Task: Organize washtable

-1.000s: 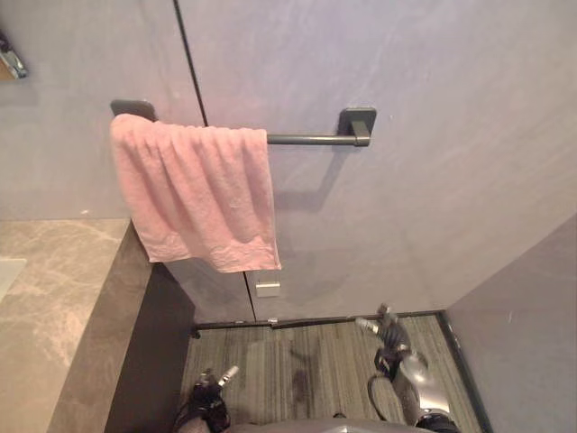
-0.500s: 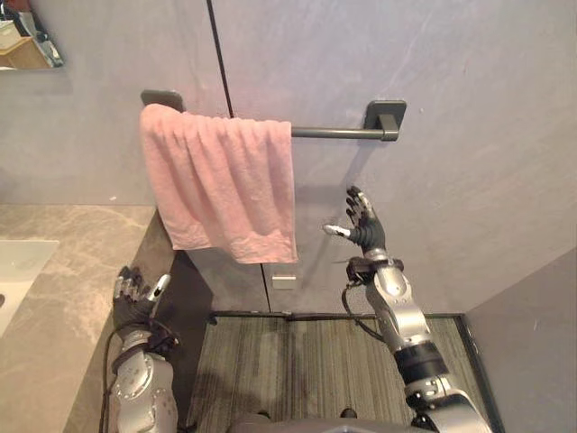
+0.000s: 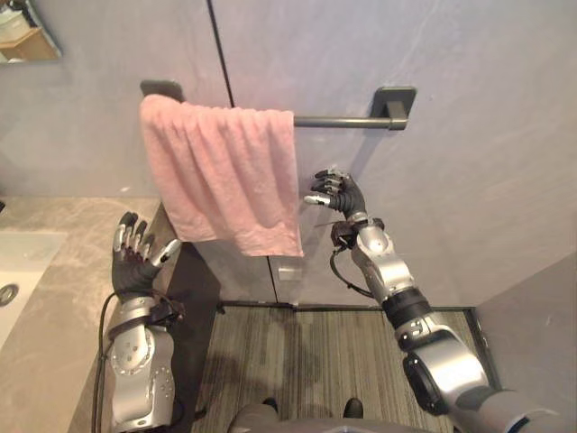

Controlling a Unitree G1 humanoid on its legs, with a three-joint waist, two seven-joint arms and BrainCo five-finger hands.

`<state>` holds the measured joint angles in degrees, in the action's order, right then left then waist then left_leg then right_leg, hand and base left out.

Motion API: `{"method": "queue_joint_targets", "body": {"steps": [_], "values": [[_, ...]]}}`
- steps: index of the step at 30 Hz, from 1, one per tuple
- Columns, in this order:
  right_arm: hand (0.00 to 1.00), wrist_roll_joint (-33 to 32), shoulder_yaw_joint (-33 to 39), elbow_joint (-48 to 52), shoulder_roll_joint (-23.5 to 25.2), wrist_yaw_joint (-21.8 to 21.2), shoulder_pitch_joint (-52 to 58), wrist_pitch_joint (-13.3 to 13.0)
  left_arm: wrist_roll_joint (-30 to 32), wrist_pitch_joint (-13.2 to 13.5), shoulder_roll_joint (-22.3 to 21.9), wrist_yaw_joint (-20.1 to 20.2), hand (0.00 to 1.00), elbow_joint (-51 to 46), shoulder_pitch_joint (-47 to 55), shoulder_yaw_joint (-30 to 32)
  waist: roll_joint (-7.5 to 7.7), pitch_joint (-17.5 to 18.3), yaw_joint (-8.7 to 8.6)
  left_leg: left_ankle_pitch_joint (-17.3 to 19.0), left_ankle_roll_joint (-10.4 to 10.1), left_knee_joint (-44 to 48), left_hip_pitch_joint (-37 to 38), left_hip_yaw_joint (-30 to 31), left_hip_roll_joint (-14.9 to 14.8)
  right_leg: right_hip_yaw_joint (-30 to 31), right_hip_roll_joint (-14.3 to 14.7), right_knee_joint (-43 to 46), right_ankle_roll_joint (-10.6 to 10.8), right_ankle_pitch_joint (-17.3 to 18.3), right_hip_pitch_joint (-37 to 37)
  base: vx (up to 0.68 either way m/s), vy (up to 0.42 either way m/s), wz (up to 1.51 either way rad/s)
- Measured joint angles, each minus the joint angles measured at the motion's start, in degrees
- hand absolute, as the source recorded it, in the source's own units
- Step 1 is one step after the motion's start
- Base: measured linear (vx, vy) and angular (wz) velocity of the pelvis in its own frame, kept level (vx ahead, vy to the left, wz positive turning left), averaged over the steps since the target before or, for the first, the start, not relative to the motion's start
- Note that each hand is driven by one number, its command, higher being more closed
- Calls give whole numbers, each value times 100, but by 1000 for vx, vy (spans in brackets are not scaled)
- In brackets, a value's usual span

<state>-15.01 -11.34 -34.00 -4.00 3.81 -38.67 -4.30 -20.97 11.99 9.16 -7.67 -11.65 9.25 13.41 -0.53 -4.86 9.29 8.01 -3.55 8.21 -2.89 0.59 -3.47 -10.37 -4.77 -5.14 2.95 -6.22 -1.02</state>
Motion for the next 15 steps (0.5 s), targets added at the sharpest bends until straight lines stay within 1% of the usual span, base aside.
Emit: {"method": "queue_joint_targets", "body": {"steps": [2, 4, 7, 12, 13, 15], "values": [[0, -196, -61, 1, 22, -21, -77, 3, -2, 11, 61, 5, 0, -3, -5, 1, 2, -2, 31, 0, 0, 22, -69, 26, 0, -12, 0, 0, -7, -6, -38, -25, 0, 5], [0, -219, -193, 1, 29, -67, -122, 3, -1, 11, 70, -4, 0, -3, -3, 1, 15, -11, 76, 0, 0, 21, -93, 70, 1, -49, 2, 0, -8, -7, -37, -16, -4, 12], [0, -416, -269, 2, 78, -147, -251, 7, 1, 11, 97, -25, 0, -3, -23, 0, 39, -30, 82, -14, -21, 34, -183, 177, 2, -142, 6, 0, -9, -6, -74, -11, -9, 17], [0, -426, -478, 3, 86, -168, -305, 7, 5, 8, 209, -65, 0, -3, -66, -3, 55, -45, 139, -40, -33, 99, -227, 254, 2, -163, 14, 0, -10, -7, -92, 0, -5, 9], [100, -441, -478, 2, 84, -169, -305, 7, 6, 8, 284, -75, 0, -3, -117, -2, 62, -50, 162, -40, -34, 107, -242, 266, 2, -165, 14, 0, -10, -8, -97, -11, 2, 5], [100, -531, -477, 2, 76, -167, -305, 9, 6, 6, 350, -101, 0, -2, -252, 0, 74, -57, 220, -43, -39, 113, -256, 274, 1, -167, 15, 0, -12, -9, -104, -7, 1, 2]]}}
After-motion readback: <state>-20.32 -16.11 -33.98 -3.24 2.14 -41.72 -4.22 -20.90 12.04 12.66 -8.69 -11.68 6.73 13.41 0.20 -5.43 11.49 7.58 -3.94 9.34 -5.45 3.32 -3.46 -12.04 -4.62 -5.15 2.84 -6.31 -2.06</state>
